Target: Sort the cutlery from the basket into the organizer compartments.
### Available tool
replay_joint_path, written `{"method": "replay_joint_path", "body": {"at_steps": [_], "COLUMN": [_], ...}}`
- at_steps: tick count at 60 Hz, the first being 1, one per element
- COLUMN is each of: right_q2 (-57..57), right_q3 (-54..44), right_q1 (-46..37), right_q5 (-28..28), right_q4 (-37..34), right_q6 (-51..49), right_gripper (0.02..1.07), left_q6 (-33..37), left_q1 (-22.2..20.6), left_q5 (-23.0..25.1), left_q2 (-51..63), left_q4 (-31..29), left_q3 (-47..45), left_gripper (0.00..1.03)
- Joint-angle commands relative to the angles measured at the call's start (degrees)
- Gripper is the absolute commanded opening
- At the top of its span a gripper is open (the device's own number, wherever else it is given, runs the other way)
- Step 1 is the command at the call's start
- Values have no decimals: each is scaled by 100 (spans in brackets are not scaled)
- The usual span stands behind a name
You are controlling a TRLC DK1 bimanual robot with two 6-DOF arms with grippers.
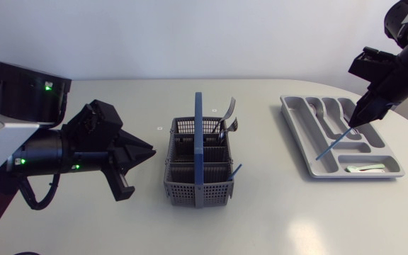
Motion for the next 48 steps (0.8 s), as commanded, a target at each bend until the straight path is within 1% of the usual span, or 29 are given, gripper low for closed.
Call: {"method": "replay_joint_path", "body": {"at_steps": [1, 6, 14, 19, 32, 48], "right_q2": [464, 719, 1045, 1238, 1704, 2372], "right_q3": [426, 620, 804, 866, 1314, 1850], "right_q1": [-84, -101, -128, -136, -136, -154], "right_q5": [115, 151, 238, 265, 309, 318], "right_q4": [-161, -328, -398, -601, -829, -891], "right_q6": [-161, -249, -311, -469, -539, -486], "right_gripper": [8, 8, 8, 8, 8, 8], "left_q6": [138, 146, 199, 208, 199, 199], "left_q1": [9, 26, 88, 88, 79, 70], "left_q5": [-28, -28, -28, -28, -19, -19], "left_q2": [-58, -58, -58, -58, -5, -23], "left_q4": [13, 22, 40, 48, 110, 101], "left_q3": [-69, -104, -122, -122, -139, -157], "left_gripper": [18, 18, 18, 18, 18, 18]}}
